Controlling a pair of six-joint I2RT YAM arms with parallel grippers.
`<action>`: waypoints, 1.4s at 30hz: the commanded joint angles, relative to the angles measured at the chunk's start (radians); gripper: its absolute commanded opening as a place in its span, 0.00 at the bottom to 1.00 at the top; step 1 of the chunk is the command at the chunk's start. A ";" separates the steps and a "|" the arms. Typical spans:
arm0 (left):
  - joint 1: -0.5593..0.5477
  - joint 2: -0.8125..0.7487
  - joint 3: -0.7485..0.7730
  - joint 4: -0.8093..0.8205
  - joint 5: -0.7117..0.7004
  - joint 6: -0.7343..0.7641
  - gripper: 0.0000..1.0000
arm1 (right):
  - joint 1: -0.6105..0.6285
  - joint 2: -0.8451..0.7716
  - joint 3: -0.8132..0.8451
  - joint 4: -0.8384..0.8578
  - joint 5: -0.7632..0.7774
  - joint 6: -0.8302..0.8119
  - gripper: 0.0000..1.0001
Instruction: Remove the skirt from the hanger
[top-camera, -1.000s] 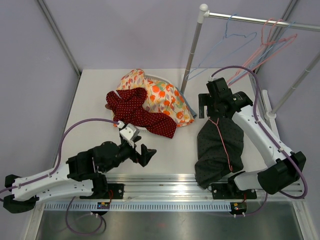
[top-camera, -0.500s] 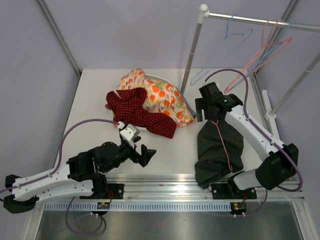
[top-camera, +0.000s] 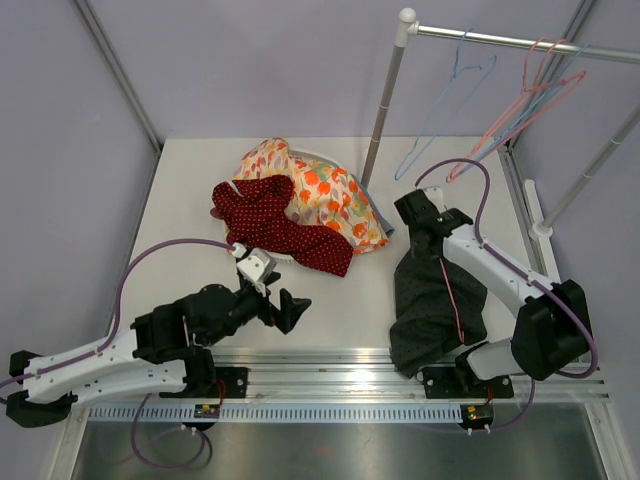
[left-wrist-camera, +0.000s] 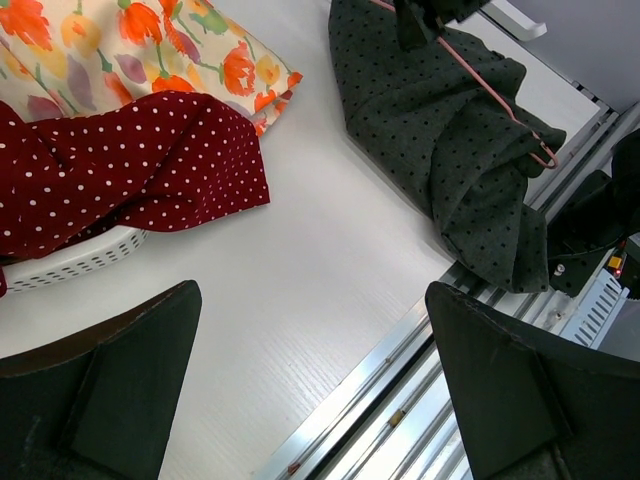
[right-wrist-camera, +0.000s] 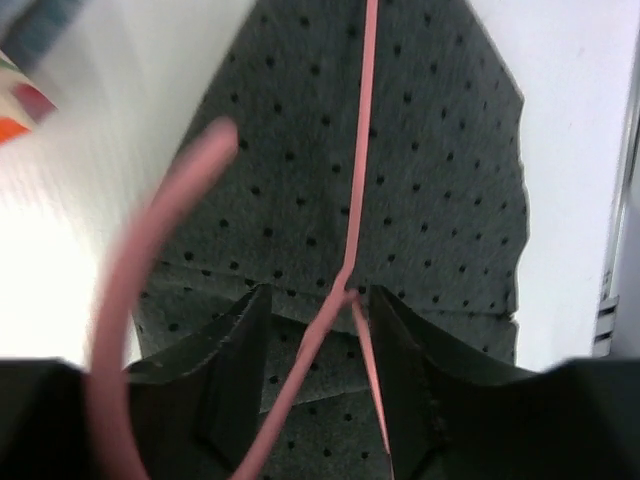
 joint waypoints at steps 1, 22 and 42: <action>-0.006 -0.017 -0.008 0.063 -0.027 0.002 0.99 | 0.004 -0.090 -0.090 0.094 0.033 0.085 0.49; -0.011 0.061 0.037 0.134 -0.037 0.037 0.99 | 0.005 -0.409 0.153 -0.014 -0.036 0.085 0.00; 0.126 0.728 0.196 0.866 0.545 0.115 0.98 | 0.005 -0.566 0.494 -0.159 -0.644 0.181 0.00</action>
